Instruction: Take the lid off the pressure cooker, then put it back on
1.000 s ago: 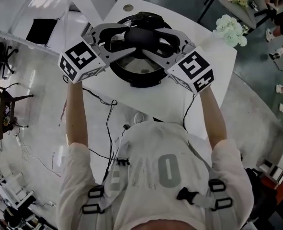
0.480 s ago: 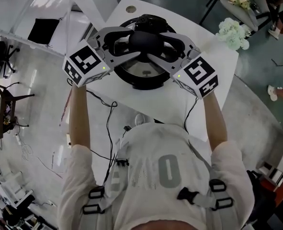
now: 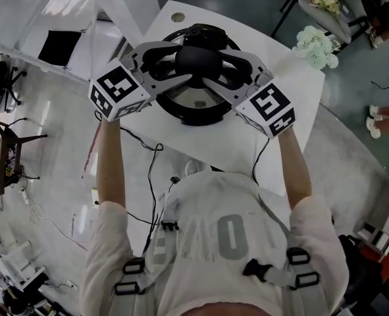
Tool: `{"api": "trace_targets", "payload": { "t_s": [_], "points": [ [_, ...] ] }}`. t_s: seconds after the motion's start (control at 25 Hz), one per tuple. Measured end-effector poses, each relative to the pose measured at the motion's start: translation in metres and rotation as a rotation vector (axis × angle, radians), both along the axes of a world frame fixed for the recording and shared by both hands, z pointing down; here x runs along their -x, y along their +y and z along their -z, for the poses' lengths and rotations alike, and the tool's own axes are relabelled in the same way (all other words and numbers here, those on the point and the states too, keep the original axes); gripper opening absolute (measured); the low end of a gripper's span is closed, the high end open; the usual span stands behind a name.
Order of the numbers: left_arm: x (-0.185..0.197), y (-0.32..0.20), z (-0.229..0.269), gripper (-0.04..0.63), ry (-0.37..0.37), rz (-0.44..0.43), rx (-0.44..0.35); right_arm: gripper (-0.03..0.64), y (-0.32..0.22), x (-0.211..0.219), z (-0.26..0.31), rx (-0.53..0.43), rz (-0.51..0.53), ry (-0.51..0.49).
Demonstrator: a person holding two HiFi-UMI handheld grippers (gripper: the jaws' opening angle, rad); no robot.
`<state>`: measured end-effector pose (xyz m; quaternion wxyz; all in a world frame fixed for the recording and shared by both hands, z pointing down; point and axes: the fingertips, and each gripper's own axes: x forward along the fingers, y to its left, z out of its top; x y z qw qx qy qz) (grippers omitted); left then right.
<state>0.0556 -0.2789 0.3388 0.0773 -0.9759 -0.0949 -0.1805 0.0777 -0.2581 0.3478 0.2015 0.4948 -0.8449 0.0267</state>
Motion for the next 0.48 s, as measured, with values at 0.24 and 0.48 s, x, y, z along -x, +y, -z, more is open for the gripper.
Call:
{"api": "trace_targets", "payload": {
  "t_s": [0.24, 0.48],
  "points": [
    [-0.0007, -0.0005, -0.0005, 0.258, -0.028, 0.008, 0.02, 0.253, -0.0008, -0.0002, -0.0018, 0.03, 0.039, 0.036],
    [0.0011, 0.0013, -0.0006, 0.256, -0.029, 0.058, -0.005, 0.259, -0.0013, 0.0029, 0.0009, 0.051, 0.122, 0.086]
  ]
}}
